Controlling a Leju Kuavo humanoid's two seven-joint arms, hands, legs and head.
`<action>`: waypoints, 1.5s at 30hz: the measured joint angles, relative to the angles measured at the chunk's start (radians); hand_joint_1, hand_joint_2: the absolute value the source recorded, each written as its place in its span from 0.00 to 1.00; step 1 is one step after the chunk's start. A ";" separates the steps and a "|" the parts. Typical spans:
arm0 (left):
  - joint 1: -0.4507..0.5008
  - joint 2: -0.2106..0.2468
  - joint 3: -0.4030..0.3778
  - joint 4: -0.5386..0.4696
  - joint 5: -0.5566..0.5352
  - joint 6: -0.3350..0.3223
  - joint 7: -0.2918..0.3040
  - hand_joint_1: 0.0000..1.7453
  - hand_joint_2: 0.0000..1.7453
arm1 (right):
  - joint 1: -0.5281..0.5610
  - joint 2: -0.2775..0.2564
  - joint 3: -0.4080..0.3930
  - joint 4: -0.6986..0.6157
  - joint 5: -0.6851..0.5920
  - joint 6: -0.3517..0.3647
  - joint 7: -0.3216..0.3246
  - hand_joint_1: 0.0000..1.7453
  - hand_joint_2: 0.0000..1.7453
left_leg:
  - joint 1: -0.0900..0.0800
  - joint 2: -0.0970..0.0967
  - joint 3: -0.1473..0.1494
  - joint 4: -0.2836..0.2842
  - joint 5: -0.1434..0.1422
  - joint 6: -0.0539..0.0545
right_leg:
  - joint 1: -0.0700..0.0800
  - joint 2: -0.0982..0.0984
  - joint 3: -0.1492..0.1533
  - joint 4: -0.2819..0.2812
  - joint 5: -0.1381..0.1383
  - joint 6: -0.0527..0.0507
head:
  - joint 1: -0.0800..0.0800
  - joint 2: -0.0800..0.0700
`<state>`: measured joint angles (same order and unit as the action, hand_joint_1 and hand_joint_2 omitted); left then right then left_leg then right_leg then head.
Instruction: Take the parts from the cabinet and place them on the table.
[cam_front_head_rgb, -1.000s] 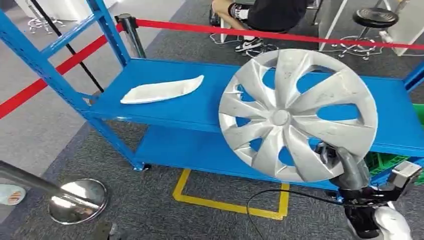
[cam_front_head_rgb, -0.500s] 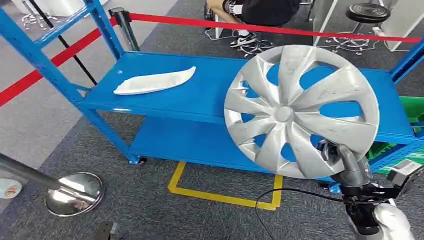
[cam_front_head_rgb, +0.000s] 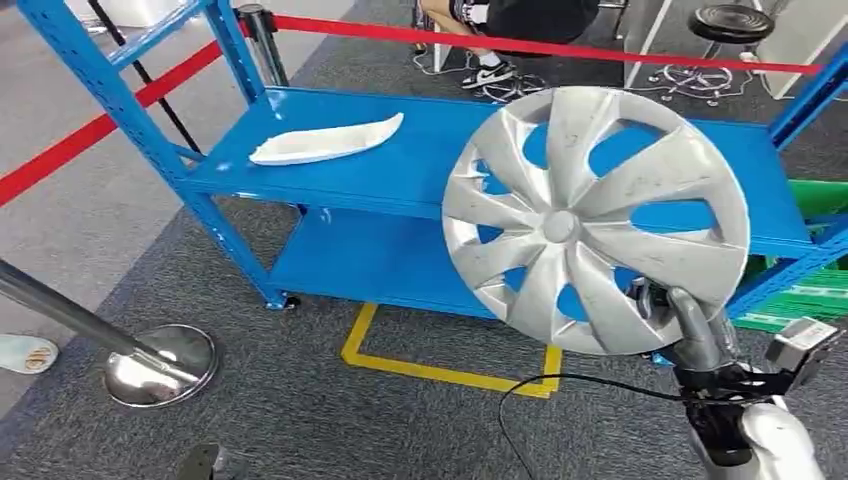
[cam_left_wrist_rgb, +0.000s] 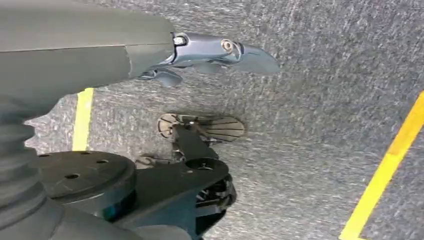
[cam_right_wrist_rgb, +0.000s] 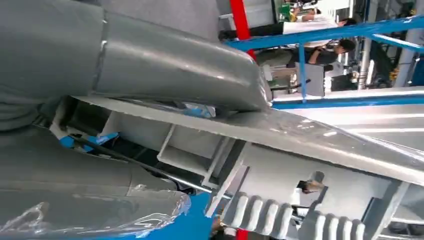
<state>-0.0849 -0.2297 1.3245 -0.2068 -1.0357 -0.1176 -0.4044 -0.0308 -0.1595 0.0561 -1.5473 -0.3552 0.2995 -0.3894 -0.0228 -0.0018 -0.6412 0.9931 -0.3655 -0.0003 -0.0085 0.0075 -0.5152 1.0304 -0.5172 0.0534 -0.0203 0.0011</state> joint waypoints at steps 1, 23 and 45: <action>-0.001 0.000 0.000 0.000 0.000 0.002 0.002 0.00 1.00 | -0.004 0.000 0.000 0.000 0.008 0.000 -0.005 1.00 0.00 | 0.002 0.000 -0.003 0.001 0.009 -0.002 | 0.003 0.001 -0.007 0.006 0.004 -0.006 | 0.002 0.000; -0.002 -0.004 0.000 0.000 -0.010 0.004 0.010 0.00 1.00 | 0.004 0.005 0.002 0.004 0.037 -0.003 -0.028 1.00 0.00 | 0.003 0.002 0.080 -0.037 -0.054 0.025 | -0.006 -0.005 -0.236 0.259 -0.048 0.002 | 0.005 0.000; -0.003 -0.044 -0.010 0.005 -0.042 0.000 0.053 0.00 1.00 | 0.068 0.024 -0.015 -0.067 0.099 -0.072 -0.045 1.00 0.00 | 0.016 -0.001 0.185 -0.022 -0.156 -0.020 | 0.001 -0.002 -0.165 0.005 0.154 -0.025 | -0.009 0.000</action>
<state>-0.0878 -0.2735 1.3142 -0.2018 -1.0777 -0.1179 -0.3514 0.0373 -0.1358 0.0412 -1.6144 -0.2563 0.2270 -0.4341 -0.0070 -0.0027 -0.4564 0.9713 -0.5215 -0.0200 -0.0070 0.0052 -0.6799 1.0350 -0.3635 0.0279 -0.0294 0.0011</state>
